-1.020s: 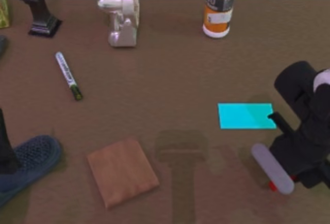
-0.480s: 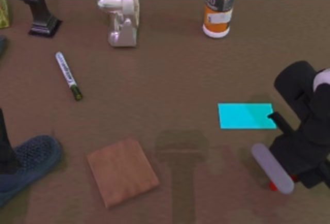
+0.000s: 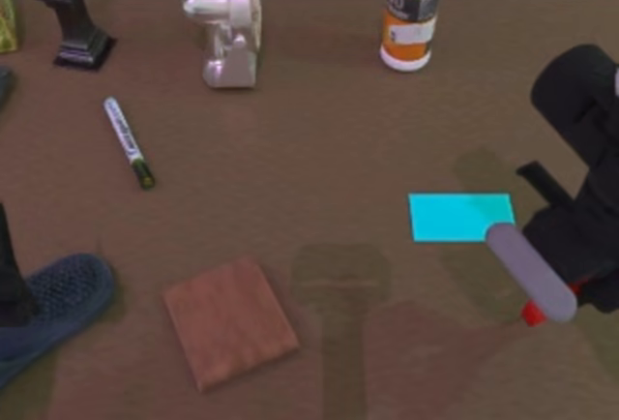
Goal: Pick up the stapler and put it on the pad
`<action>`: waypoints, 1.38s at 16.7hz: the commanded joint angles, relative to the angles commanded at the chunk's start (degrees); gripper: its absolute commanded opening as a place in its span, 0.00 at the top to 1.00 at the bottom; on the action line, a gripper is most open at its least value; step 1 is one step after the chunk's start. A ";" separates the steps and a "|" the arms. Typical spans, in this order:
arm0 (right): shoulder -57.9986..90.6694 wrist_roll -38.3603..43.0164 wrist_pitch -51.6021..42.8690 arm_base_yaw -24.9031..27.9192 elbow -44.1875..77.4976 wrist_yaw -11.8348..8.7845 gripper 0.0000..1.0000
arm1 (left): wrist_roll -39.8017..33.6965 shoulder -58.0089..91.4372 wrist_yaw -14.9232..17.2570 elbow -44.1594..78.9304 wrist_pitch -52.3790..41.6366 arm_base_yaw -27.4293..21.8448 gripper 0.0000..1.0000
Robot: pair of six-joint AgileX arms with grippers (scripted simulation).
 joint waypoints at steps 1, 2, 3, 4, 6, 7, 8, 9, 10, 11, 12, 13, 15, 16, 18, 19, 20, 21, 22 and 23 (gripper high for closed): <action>-1.01 0.05 -2.24 0.02 1.37 0.00 1.00 | 0.00 0.00 0.00 0.00 0.00 0.00 0.00; -1.88 0.12 -3.87 0.04 2.48 0.01 1.00 | 0.00 0.00 0.00 0.00 0.00 0.00 0.00; -2.54 0.20 -4.89 0.04 3.22 0.02 1.00 | 0.00 0.00 0.00 0.00 0.00 0.00 0.00; -2.84 0.26 -5.29 0.04 3.53 0.02 1.00 | 0.00 0.00 0.00 0.00 0.00 0.00 0.00; -2.84 0.26 -5.29 0.04 3.53 0.02 1.00 | 0.00 0.00 0.00 0.00 0.00 0.00 0.00; -2.62 0.33 -5.15 -0.12 3.37 0.02 1.00 | 0.00 0.00 0.00 0.00 0.00 0.00 0.00; -2.50 0.40 -5.21 -0.11 3.50 0.02 1.00 | 0.00 0.00 0.00 0.00 0.00 0.00 0.00; -1.85 0.76 -5.50 -0.03 4.19 0.02 1.00 | 0.00 0.00 0.00 0.00 0.00 0.00 0.00; -0.66 1.48 -6.01 0.07 5.50 0.03 1.00 | 0.00 0.00 0.00 0.00 0.00 0.00 0.00; 0.97 2.55 -6.69 0.16 7.42 0.03 1.00 | 0.00 0.00 0.00 0.00 0.00 0.00 0.00; 2.96 3.94 -7.51 0.23 9.93 0.04 1.00 | 0.00 0.00 0.00 0.00 0.00 0.00 0.00; 5.27 5.63 -8.44 0.27 13.06 0.04 1.00 | 0.00 0.00 0.00 0.00 0.00 0.00 0.00; 10.43 9.62 -10.55 0.33 20.71 0.06 1.00 | 0.00 0.00 0.00 0.00 0.00 0.00 0.00; 13.17 11.83 -11.66 0.35 24.95 0.07 1.00 | 0.00 0.00 0.00 0.00 0.00 0.00 0.00; 18.67 16.41 -13.88 0.42 33.50 0.09 1.00 | 0.00 0.00 0.00 0.00 0.00 0.00 0.00; 21.30 18.68 -14.93 0.45 37.53 0.10 1.00 | 0.00 0.00 0.00 0.00 0.00 0.00 0.00; 23.73 20.87 -15.87 0.47 41.14 0.12 1.00 | 0.00 0.00 0.00 0.00 0.00 0.00 0.00; 25.91 22.90 -16.68 0.48 44.23 0.13 1.00 | 0.00 0.00 0.00 0.00 0.00 0.00 0.00; 27.74 24.71 -17.36 0.48 46.71 0.15 1.00 | 0.00 0.00 0.00 0.00 0.00 0.00 0.00; 29.17 26.18 -17.87 0.48 48.56 0.16 1.00 | 0.00 0.00 0.00 0.00 0.00 0.00 0.00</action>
